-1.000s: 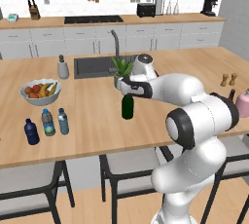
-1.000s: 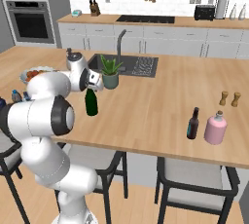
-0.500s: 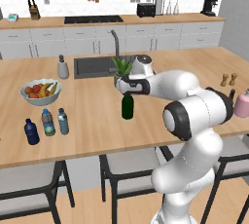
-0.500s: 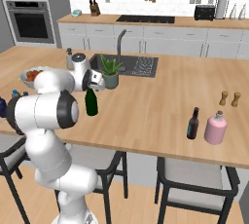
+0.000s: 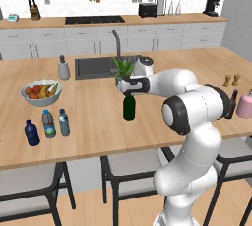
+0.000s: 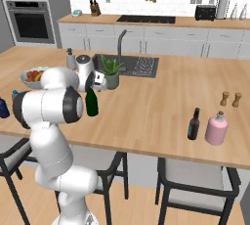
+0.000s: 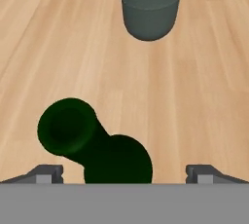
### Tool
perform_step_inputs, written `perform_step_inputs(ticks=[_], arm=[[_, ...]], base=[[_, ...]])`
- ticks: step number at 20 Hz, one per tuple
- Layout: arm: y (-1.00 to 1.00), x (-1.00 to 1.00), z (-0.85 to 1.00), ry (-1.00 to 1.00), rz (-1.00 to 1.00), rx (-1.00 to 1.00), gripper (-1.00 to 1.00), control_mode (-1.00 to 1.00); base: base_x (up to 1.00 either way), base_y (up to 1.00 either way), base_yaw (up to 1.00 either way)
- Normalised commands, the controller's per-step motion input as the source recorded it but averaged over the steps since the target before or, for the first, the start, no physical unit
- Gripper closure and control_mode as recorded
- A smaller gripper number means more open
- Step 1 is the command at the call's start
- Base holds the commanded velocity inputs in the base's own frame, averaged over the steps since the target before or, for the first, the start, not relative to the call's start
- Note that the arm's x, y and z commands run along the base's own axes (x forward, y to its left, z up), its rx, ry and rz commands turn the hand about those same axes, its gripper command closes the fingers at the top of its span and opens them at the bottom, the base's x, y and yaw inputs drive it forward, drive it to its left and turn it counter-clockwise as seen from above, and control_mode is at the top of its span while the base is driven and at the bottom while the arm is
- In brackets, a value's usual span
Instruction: Move the plastic bottles in the middle to the plastics group, and the glass bottles in the middle to the glass group.
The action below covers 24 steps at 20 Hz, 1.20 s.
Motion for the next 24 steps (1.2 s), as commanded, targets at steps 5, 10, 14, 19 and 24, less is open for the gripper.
perform_step_inputs(ticks=[5,10,14,19,24], arm=[[0.00,0.09,-0.05,0.01,0.07,-0.03,-1.00,-1.00],[0.01,0.00,0.00,0.00,0.06,-0.01,-1.00,-1.00],[0.16,0.00,0.00,0.00,0.03,0.00,-1.00,-1.00],[0.15,0.00,-0.01,0.00,0.00,0.00,-1.00,-1.00],[0.05,0.00,-0.06,0.00,0.00,0.00,-1.00,-1.00]], base=[[0.00,0.00,0.00],[0.00,0.00,0.00],[0.00,0.00,0.00],[0.00,0.00,0.00],[0.00,0.00,0.00]])
